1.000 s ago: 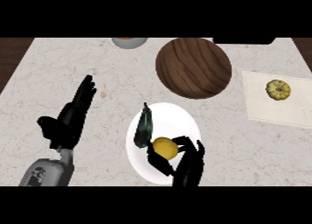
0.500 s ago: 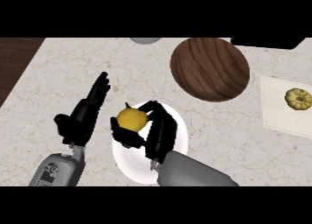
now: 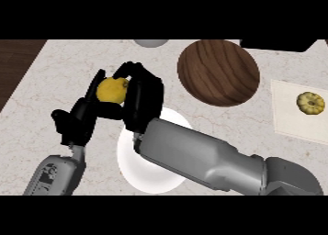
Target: Pick the lemon from the plate and place it in the bowl
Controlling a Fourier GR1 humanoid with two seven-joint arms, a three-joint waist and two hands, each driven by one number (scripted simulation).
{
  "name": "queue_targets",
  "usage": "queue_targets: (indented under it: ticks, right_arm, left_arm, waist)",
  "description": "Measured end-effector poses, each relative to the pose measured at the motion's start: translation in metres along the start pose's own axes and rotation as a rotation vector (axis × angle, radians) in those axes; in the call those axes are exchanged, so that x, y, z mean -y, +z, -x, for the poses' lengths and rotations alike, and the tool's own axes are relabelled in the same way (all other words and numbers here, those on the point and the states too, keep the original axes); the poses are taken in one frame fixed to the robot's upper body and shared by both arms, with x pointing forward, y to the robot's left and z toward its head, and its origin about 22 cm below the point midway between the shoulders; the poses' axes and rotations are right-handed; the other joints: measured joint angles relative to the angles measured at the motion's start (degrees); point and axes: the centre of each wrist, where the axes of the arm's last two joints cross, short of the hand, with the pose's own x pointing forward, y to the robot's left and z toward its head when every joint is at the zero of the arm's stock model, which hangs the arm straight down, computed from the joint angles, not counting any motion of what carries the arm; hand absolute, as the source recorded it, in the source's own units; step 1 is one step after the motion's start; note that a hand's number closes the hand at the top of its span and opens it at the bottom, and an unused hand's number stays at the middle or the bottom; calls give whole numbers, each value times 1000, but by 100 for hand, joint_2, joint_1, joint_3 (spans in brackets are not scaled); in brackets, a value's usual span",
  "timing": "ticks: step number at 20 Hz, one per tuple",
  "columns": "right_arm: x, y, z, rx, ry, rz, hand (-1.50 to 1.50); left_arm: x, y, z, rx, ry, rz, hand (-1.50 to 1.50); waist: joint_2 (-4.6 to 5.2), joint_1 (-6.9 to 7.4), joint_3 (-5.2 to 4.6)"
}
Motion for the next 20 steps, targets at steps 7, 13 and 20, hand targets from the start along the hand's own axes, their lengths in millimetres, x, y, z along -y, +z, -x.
queue_targets:
  ticks: [7, 13, 20]
  right_arm:
    - [5, -43, -64, 12, 57, 65, 150]
    - [10, -75, -86, -24, 89, 132, 150]
    - [17, -109, -89, -118, 130, 190, 150]
  left_arm:
    - [5, 5, 9, -4, 4, 17, 0]
    - [1, 4, 7, -7, 2, 18, 0]
    - [-4, 8, 7, -6, 1, 5, 0]
  waist:
    - [-27, -116, -7]
    - [-11, -167, -6]
    - [-4, -243, -1]
